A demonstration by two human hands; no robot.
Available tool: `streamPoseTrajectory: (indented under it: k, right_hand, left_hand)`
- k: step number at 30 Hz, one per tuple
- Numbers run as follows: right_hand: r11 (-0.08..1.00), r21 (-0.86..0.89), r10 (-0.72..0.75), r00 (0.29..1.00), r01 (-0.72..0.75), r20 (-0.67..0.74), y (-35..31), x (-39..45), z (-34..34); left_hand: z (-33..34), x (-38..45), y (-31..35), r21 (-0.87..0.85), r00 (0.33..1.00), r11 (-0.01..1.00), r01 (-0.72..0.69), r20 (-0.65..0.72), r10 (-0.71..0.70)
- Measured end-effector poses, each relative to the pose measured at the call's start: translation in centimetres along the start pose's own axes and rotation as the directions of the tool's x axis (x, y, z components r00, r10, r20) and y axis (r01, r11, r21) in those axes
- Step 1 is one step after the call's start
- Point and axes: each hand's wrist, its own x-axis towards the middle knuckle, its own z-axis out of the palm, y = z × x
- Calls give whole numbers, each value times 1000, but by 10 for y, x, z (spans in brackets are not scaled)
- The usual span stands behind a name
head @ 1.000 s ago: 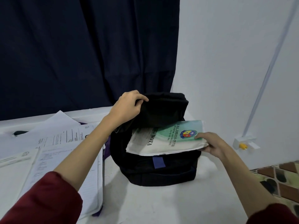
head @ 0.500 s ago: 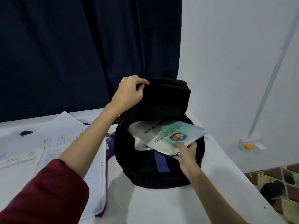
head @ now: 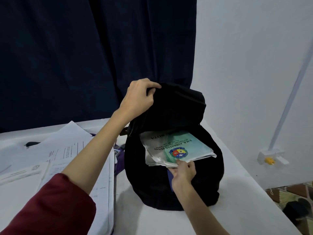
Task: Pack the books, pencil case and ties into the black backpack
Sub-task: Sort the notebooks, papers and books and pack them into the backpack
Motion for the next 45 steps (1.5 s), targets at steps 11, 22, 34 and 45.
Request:
streamPoseTrajectory:
  k: [11,22,34,45]
  right_hand:
    - [915,-344,232,972,-212,18,1,32,14]
    - [983,-180,11,986,-41,-165,23,26,42]
    - [-327,-877,-447,760,351,471,-55,53,-20]
    - [14,-810,-617,643,586,454,-58,64,-30]
  left_hand:
    - [-4,-4,-14,18,998,1000,-2,66,0]
    - [0,-4,-12,-12,996,999,-38,77,39]
    - [6,-11,-19,-41,995,998,-37,96,41]
    - [16,-26,-37,-31,988,990,135,73,-133]
